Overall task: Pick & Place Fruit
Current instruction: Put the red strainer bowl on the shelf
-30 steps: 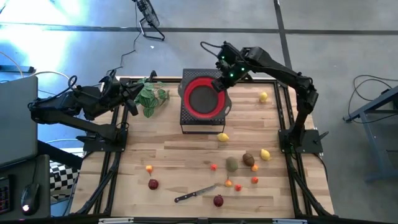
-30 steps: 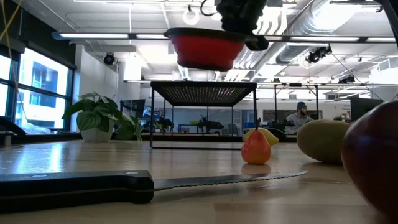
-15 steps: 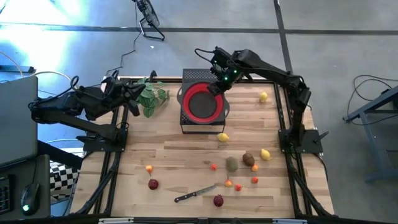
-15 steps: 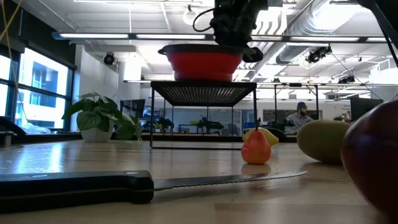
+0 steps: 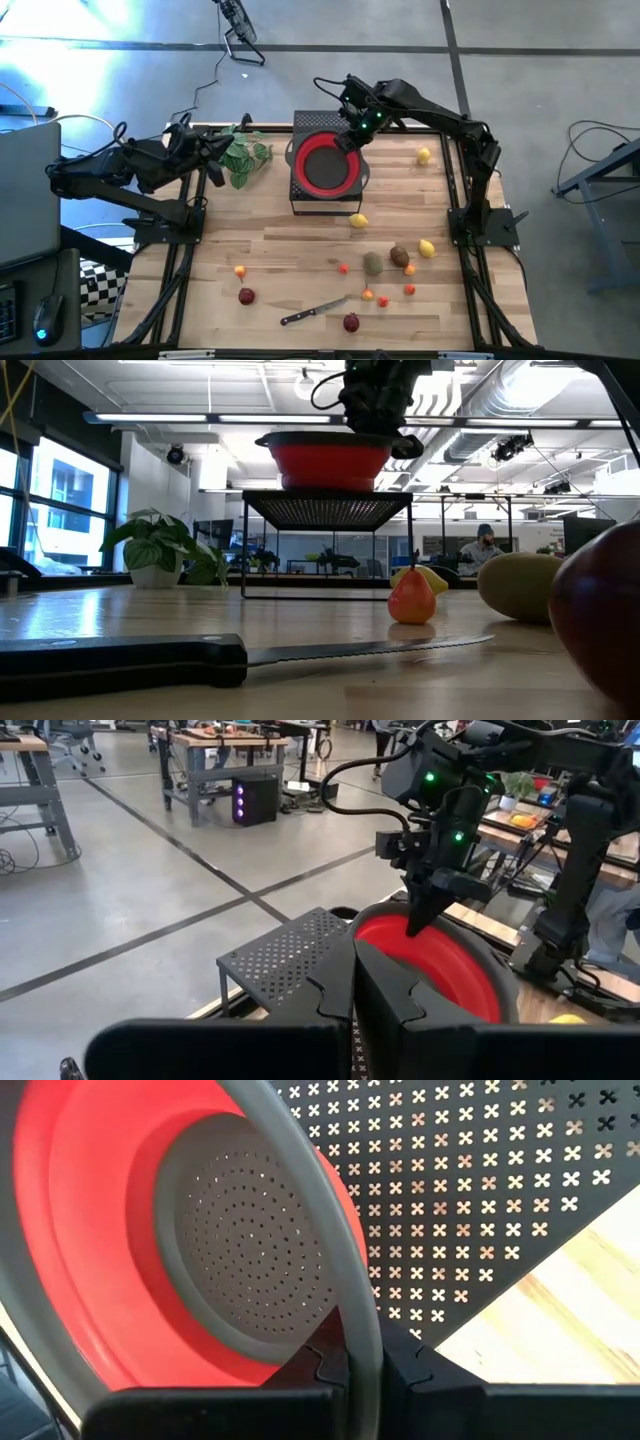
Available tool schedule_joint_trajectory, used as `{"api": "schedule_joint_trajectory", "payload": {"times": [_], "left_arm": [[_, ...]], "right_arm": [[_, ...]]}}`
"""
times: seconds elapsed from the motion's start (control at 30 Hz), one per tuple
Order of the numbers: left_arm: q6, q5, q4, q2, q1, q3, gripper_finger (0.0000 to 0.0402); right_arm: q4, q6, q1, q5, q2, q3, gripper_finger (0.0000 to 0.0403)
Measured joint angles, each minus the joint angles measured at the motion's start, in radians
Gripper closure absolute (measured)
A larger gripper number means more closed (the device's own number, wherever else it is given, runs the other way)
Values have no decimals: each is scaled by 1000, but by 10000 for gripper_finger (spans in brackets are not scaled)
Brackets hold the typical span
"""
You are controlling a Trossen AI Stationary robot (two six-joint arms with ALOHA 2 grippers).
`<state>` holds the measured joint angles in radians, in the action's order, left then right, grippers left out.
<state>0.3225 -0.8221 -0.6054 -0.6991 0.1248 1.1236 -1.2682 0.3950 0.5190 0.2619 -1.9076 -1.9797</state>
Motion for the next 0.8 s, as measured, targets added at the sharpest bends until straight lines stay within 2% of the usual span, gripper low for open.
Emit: {"api": "schedule_joint_trajectory", "payload": {"times": [0.2,0.8], "left_arm": [[-3,-4,0,-13,0,0,401],[0,-7,3,-27,0,-1,401]], "right_arm": [[1,-1,-2,-39,1,0,395],[32,-5,-3,-51,2,0,394]]}}
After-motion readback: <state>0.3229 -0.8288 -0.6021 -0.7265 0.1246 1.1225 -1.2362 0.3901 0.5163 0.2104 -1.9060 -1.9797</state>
